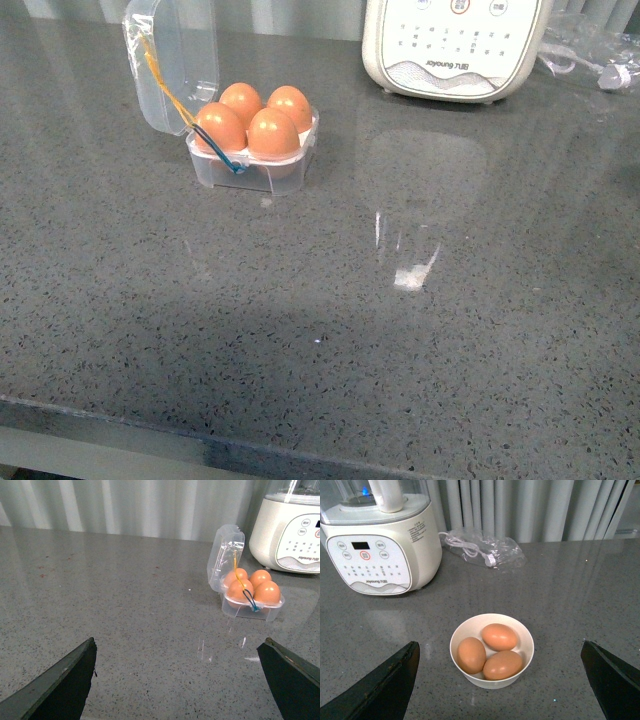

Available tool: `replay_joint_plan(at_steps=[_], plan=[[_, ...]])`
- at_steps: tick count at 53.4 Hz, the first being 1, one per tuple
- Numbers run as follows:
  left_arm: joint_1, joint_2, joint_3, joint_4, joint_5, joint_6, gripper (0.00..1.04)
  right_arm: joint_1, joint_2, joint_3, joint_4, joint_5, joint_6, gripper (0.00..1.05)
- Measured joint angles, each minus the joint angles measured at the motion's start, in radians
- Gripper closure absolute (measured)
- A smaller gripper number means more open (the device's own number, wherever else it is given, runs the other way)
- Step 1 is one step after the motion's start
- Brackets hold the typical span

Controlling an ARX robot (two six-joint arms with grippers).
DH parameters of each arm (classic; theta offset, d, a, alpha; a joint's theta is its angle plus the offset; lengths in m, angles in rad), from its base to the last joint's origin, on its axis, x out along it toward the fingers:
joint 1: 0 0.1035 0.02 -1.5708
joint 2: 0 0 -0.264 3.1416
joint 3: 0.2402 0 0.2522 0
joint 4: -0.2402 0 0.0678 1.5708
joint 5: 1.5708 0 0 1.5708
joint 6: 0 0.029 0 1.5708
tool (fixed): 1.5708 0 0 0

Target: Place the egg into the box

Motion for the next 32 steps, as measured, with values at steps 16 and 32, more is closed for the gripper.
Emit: replay_joint_plan(at_steps=[16, 32], plan=[[0.000, 0.000, 0.000, 0.000, 0.000, 0.000, 0.07, -0.022, -0.149, -0.179, 0.179, -0.149, -0.035, 0.50], [0.000, 0.000, 0.000, 0.000, 0.000, 0.000, 0.07, 0.115, -0.274, -0.294, 0.172, -0.019, -0.041, 1.02]])
